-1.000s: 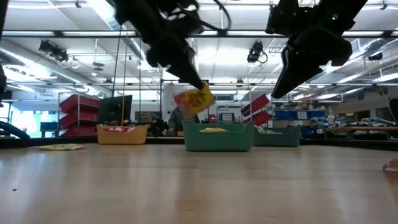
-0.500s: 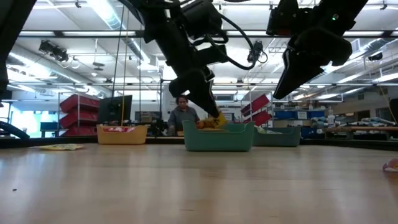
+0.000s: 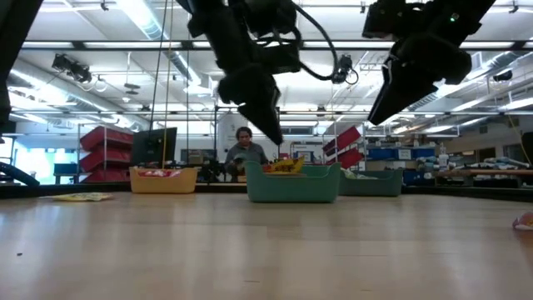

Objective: Sort candy
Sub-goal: Put the yellow candy into the green bin

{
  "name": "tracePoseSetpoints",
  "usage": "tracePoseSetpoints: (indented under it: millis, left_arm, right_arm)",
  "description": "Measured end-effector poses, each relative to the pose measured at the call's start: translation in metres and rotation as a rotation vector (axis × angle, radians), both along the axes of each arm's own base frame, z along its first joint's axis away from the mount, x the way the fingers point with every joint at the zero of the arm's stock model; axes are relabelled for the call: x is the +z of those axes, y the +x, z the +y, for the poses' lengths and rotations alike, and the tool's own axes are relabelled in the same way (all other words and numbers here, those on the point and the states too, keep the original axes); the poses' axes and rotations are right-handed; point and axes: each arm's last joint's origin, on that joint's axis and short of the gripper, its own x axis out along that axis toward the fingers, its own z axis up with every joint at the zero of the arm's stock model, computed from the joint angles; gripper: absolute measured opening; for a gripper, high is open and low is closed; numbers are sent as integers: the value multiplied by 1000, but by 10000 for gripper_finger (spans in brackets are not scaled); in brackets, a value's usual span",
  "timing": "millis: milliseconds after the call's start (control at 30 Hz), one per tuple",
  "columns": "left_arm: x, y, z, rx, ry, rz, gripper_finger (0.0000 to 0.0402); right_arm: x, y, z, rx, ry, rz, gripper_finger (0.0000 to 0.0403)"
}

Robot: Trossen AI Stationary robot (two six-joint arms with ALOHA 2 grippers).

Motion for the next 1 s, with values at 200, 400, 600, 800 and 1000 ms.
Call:
tracePoseSetpoints:
  millis: [200,400,600,800,1000]
  left_arm:
    - [15,-27,-18,-51,-33,-160,8]
    - [21,-75,-23,-76,-173,-452,3]
    - [8,-123,-32,-82,-245,-661,3]
    - [-12,-160,-42,-64,-229,-798,3]
    - [-31,-178,-47,-43,-233,-846,3]
  right_arm:
    - [-4,-12,4,-3,-24,-119,162]
    - [-27,-16,7,67,107,-265,104]
    - [-48,-12,13,141,248,-342,21]
    - [-48,-11,43,201,358,-316,20]
    - [-51,-17,75,137,439,-187,78]
